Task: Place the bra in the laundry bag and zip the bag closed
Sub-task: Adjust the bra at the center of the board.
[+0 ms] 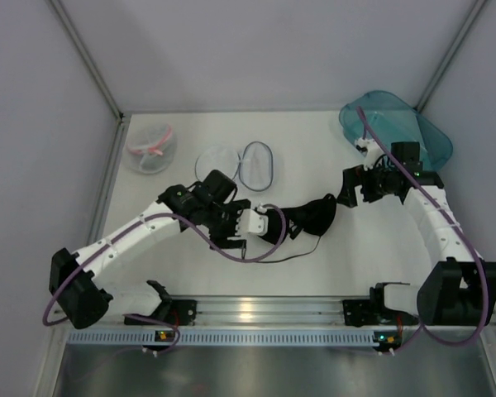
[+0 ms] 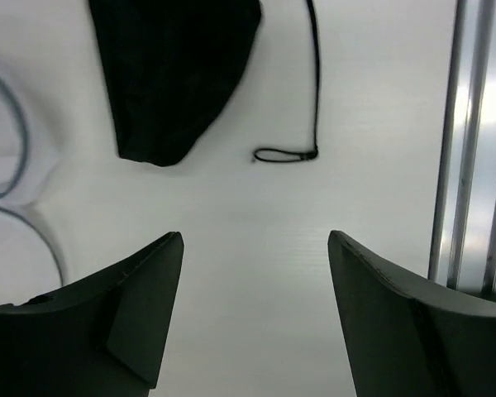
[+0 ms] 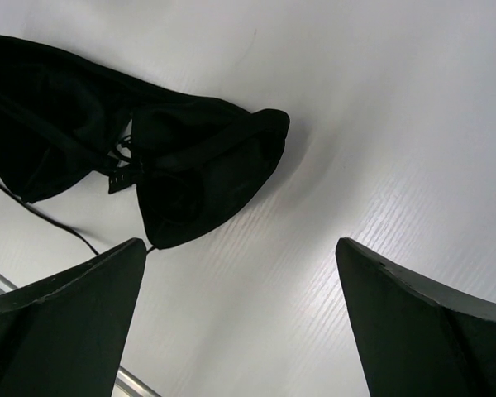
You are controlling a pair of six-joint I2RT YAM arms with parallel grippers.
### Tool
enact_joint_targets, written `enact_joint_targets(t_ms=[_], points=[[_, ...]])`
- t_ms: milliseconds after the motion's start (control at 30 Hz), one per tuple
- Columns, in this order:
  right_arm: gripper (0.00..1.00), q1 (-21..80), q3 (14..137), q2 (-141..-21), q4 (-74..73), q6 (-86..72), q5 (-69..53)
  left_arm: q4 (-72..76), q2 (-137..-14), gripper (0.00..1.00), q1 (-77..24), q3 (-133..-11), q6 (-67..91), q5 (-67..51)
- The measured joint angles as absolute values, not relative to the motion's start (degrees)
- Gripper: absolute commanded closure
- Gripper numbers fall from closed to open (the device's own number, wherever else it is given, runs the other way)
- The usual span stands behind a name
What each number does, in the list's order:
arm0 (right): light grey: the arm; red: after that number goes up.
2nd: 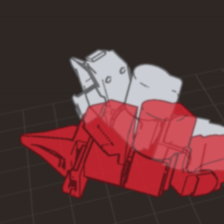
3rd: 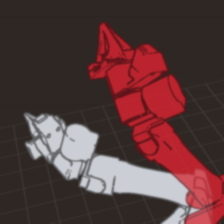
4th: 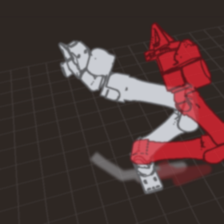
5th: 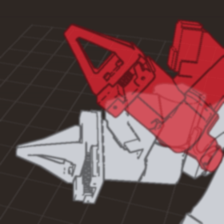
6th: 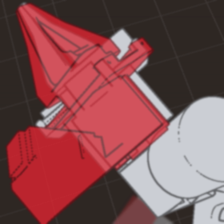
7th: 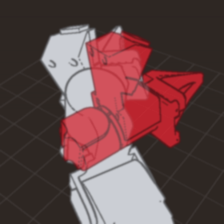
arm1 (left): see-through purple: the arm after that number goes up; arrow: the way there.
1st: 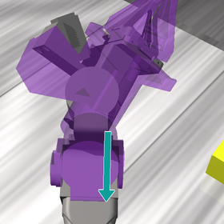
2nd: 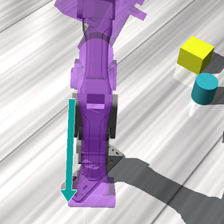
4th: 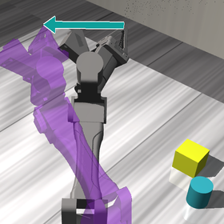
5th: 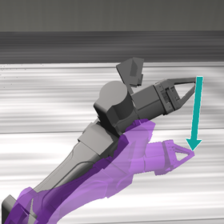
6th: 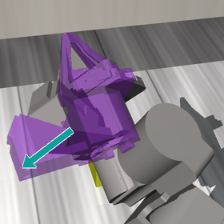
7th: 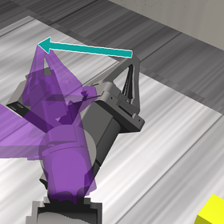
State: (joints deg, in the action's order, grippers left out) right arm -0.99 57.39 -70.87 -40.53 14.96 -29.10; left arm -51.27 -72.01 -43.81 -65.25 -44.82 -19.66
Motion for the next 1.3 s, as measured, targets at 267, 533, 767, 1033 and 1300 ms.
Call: enact_joint_targets(t_ms=[267, 533, 767, 1033, 1300], points=[[0.01, -1.0, 57.9, -73.6, -41.8, 15.0, -29.7, -56.8, -77.9, 0.32, -44.6, -60.4, -65.1, -20.3], [0.01, -1.0, 57.9, -73.8, -42.5, 15.4, -29.8, -55.5, -87.2, 0.43, -47.9, -60.4, -77.0, -21.1], [0.01, -1.0, 57.9, -73.9, -42.9, 15.9, -29.7, -51.8, -90.2, 0.51, -51.1, -59.4, -81.5, -21.2], [0.0, -1.0, 57.9, -75.5, -43.0, 16.1, -29.6, -47.0, -91.6, 0.57, -52.9, -53.3, -83.8, -19.9], [0.01, -1.0, 57.9, -75.5, -43.0, 16.1, -29.6, -45.1, -91.4, 0.69, -52.9, -51.3, -83.9, -19.6]])
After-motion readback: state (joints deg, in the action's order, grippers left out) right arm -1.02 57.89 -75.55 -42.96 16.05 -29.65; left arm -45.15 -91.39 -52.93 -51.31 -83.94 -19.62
